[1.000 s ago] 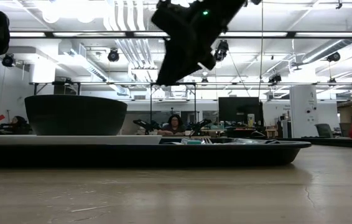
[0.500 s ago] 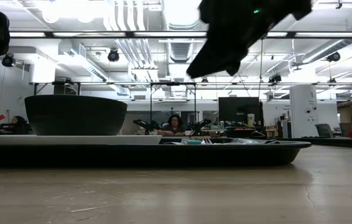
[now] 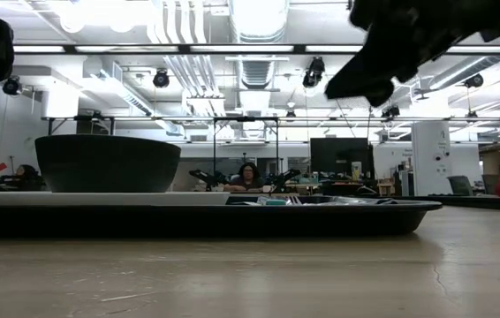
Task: Set up tray
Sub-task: Return to Home Position
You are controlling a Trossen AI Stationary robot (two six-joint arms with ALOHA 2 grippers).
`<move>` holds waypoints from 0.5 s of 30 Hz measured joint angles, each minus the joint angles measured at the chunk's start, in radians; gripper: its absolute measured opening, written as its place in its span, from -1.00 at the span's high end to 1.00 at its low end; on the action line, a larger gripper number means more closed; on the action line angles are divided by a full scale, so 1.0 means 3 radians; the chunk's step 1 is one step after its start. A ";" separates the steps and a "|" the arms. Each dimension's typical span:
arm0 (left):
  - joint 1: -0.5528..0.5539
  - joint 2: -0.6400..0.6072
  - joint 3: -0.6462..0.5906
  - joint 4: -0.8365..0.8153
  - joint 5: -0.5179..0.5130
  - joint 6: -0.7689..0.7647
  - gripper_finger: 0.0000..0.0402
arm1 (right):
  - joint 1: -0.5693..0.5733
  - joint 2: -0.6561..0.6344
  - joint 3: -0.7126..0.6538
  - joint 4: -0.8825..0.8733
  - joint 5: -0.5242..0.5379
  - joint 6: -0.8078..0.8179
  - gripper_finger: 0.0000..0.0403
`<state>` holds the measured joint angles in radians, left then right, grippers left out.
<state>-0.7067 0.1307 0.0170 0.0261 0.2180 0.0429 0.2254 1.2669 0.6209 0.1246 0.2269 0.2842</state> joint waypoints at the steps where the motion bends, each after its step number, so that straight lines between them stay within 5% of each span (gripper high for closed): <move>1: 0.0001 0.0000 0.0001 0.0000 0.0000 0.0000 0.50 | 0.0014 -0.0079 -0.0060 0.0054 -0.0002 -0.0001 0.58; 15: 0.0001 -0.0001 0.0001 0.0000 0.0000 0.0001 0.50 | 0.0410 -0.1278 -0.0808 0.0130 0.0005 -0.0039 0.64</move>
<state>-0.7063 0.1303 0.0174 0.0261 0.2180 0.0431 0.3485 0.8834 0.3784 0.1637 0.2284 0.2724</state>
